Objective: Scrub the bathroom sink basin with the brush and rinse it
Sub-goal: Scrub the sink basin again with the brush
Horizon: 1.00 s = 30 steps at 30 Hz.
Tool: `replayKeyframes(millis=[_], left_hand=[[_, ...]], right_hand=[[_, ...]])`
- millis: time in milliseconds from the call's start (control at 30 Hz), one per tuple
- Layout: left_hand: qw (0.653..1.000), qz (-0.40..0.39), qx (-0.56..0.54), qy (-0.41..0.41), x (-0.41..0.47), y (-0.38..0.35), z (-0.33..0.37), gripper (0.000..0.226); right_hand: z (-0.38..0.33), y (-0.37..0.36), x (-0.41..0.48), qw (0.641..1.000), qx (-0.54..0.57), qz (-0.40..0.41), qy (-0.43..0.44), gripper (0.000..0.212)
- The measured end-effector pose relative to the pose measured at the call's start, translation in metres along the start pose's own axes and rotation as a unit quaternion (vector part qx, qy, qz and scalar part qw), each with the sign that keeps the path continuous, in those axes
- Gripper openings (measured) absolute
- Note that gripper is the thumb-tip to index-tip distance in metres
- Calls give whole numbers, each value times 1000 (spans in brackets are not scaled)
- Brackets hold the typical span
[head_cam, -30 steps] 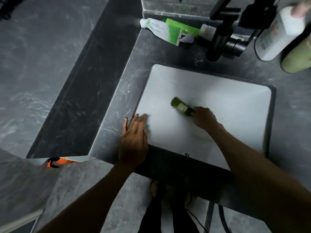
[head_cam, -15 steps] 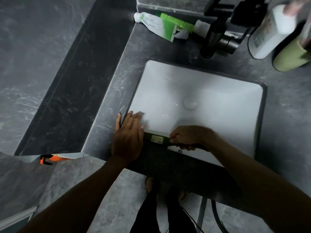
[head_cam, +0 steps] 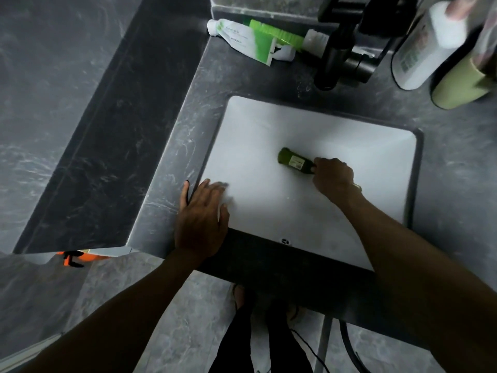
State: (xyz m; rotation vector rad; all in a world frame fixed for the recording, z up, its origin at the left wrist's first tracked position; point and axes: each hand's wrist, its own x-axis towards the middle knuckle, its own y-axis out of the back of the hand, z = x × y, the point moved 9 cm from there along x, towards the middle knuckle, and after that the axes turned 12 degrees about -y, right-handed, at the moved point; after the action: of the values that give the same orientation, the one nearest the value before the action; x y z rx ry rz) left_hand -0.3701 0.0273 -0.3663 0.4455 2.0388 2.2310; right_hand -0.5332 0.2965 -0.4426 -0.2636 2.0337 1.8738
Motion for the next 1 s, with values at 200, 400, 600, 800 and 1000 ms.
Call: replayKeyframes(millis=[200,400,600,800,1000], left_hand=[[1000,-7,0,8,0,-2,-2,47],[1000,11,-6,3,0,4,1,48],[1000,24,-5,6,1,7,3,45],[999,46,-15,4,0,10,4,45],[1000,25,-6,-2,1,4,3,47]], right_hand=[[-36,-48,-55,975,39,-201,90,28],[-99,-40,-127,921,84,-328,193,30],[-47,-38,-127,896,42,-421,130,31],[39,-40,-63,948,-3,-317,11,30],[-20,-9,-28,997,-3,-13,74,27]])
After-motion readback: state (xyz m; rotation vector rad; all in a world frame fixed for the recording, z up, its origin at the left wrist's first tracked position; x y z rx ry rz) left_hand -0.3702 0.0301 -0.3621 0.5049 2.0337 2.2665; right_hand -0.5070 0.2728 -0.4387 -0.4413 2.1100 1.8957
